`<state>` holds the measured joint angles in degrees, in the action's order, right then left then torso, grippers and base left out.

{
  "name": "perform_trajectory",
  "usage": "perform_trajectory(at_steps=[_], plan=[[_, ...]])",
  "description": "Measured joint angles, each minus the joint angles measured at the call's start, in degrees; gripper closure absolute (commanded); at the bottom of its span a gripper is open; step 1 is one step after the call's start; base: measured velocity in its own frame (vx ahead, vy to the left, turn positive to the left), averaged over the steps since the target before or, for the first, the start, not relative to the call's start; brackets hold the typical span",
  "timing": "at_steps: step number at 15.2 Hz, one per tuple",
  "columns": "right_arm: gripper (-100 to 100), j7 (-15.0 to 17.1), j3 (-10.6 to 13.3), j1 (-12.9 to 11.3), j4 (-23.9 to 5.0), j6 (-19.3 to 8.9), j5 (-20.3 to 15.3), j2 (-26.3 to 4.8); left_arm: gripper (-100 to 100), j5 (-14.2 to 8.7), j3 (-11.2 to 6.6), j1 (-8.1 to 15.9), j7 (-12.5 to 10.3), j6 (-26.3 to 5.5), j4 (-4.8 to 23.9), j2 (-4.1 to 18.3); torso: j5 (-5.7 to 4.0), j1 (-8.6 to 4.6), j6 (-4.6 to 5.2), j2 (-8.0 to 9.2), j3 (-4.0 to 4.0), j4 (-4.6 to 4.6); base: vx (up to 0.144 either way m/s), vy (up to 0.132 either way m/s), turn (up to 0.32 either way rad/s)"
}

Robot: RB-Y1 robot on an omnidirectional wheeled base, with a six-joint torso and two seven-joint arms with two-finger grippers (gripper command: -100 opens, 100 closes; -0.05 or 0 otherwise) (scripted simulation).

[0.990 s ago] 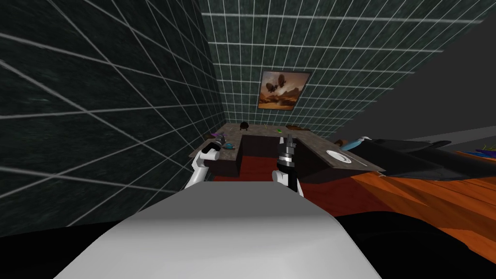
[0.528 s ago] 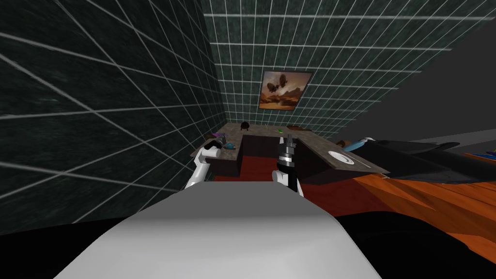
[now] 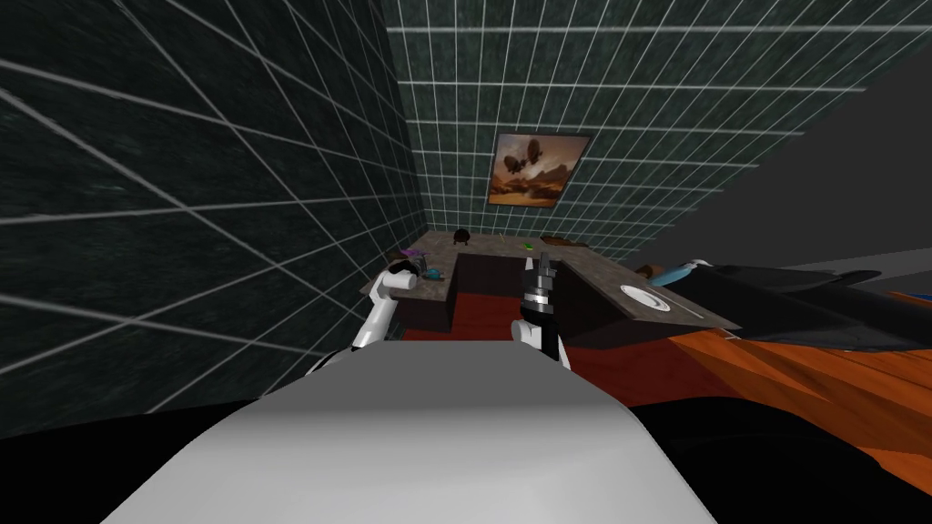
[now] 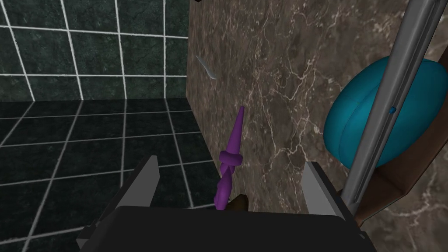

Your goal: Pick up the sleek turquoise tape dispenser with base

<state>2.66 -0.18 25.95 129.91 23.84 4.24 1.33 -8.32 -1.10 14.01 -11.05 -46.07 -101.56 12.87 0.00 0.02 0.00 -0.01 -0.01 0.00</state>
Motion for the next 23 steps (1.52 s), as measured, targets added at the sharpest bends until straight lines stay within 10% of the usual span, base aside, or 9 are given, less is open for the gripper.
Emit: perform_trajectory(at_steps=[23], plan=[[0, 0.00, 0.00, 0.00, 0.00, 0.00, 0.00, 0.00, -100, -2.30, -0.53, 13.14, -6.18, -25.46, 12.70, 0.82, -0.01, -0.03, 0.00, -0.07, -0.04, -0.02, 0.009, 0.003, 0.008]])
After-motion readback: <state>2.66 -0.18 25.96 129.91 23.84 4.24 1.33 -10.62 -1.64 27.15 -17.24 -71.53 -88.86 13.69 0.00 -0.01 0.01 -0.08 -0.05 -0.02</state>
